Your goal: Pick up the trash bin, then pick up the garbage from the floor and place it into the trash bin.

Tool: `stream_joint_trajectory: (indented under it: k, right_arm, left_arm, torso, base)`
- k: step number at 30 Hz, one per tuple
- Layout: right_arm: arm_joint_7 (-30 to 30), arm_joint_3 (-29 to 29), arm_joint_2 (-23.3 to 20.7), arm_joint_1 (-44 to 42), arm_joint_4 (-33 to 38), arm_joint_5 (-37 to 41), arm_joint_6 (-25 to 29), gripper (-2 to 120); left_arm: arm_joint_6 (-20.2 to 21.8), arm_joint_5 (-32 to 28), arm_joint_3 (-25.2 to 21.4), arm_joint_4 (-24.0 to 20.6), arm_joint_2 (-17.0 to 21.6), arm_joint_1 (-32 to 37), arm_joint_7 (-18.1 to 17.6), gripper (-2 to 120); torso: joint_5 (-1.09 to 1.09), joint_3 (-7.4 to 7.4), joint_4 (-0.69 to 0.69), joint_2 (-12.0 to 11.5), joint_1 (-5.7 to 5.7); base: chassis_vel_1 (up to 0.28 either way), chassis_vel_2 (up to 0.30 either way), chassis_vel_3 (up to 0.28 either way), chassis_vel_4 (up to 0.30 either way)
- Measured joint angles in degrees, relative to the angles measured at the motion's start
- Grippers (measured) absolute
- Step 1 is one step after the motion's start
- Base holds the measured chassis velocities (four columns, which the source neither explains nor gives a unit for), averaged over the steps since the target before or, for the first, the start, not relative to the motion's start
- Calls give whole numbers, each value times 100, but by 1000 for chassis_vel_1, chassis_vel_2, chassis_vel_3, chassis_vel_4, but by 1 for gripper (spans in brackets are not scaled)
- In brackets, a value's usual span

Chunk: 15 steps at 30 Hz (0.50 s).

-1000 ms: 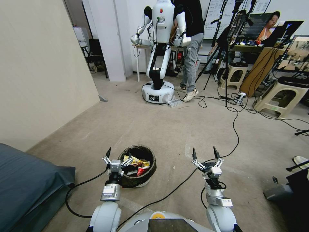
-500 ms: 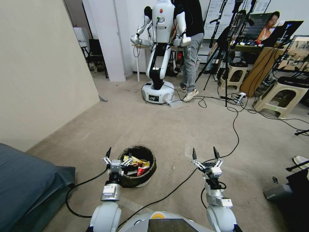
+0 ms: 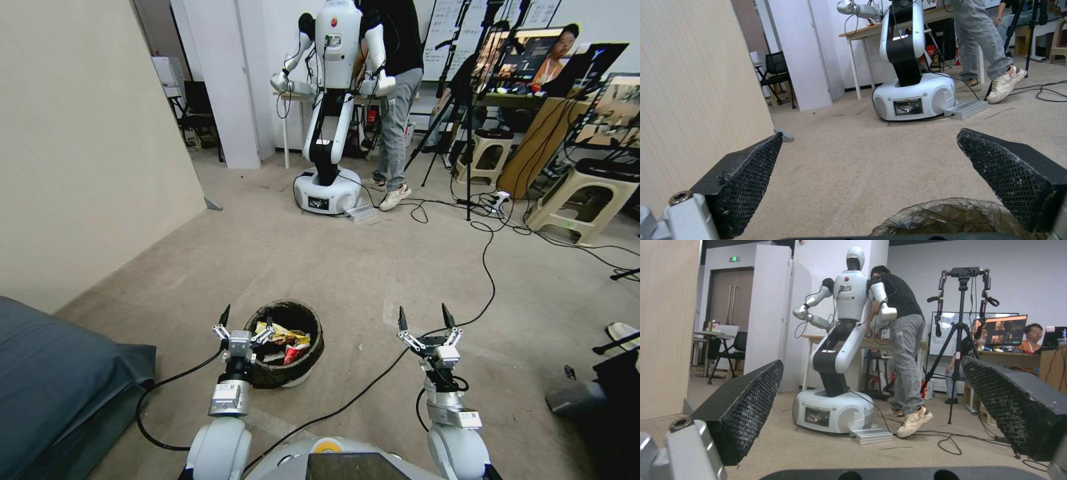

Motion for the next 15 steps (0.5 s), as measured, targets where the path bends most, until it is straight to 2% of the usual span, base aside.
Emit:
stream_joint_trajectory:
  k: [15]
  right_arm:
    - [-2, 0, 0, 0, 0, 0, 0, 100]
  left_arm:
    - [4, -1, 0, 0, 0, 0, -1, 100]
  torso:
    - [0, 0, 0, 0, 0]
  base:
    - [0, 0, 0, 0]
